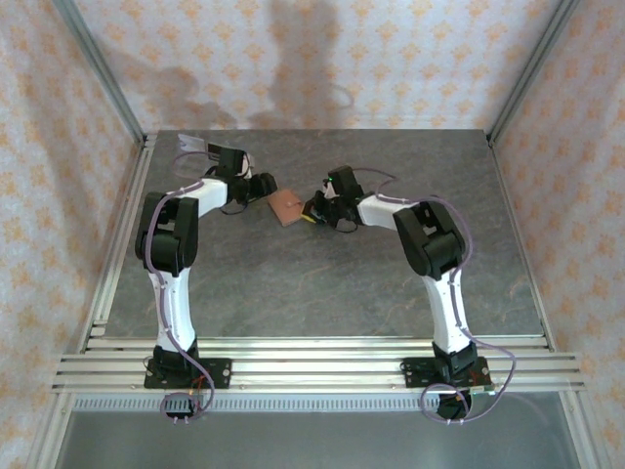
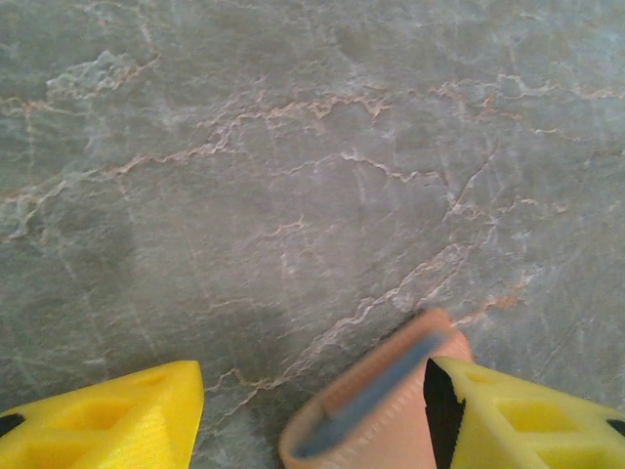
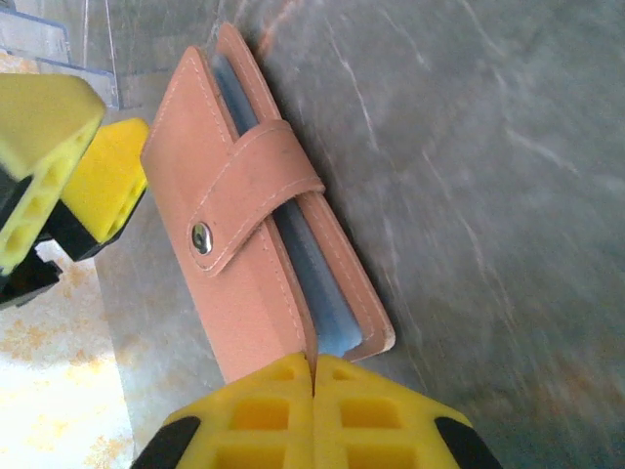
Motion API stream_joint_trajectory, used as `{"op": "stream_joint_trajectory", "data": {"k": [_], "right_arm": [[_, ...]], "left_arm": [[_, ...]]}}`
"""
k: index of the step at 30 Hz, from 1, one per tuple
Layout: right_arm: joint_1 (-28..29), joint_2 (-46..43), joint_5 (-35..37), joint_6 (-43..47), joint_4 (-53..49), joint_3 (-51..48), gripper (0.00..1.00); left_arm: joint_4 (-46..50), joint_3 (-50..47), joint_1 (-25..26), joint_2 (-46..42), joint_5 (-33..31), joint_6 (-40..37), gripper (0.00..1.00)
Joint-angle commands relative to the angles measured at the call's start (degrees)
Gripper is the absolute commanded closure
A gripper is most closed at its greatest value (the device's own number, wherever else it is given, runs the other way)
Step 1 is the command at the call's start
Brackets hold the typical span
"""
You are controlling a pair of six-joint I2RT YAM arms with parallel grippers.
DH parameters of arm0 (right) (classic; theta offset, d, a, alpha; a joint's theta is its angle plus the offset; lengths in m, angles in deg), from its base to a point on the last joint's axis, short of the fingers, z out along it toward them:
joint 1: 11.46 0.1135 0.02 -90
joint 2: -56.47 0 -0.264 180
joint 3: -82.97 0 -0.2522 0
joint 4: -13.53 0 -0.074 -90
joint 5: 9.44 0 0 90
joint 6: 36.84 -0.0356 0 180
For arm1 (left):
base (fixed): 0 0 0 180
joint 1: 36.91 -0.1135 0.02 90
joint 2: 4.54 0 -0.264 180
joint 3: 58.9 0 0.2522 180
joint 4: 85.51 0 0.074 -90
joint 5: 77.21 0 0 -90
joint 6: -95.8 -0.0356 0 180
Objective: Put the credit cards into the card holder
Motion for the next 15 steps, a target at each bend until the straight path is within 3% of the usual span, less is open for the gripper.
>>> {"op": "stream_joint_trajectory", "data": {"k": [1,5,15], "right_arm": [[0.6,-6.2,3.1,-1.0,1.4,-4.7,0.99],[0.7,-11.2,4.8,-1.8,1.7,-10.8,0.99],[3.9,-20.2,9.7,-3.2,0.8,-20.2,1.0]], "left_arm": [[5.7,4.0,0.7,0.6,-1.5,-2.6,0.38],[12.2,7.9,1.1,1.9,0.2,-6.8,0.41],[12.2,6.0,1.8,1.0,5.9,-7.2,0.41]]}}
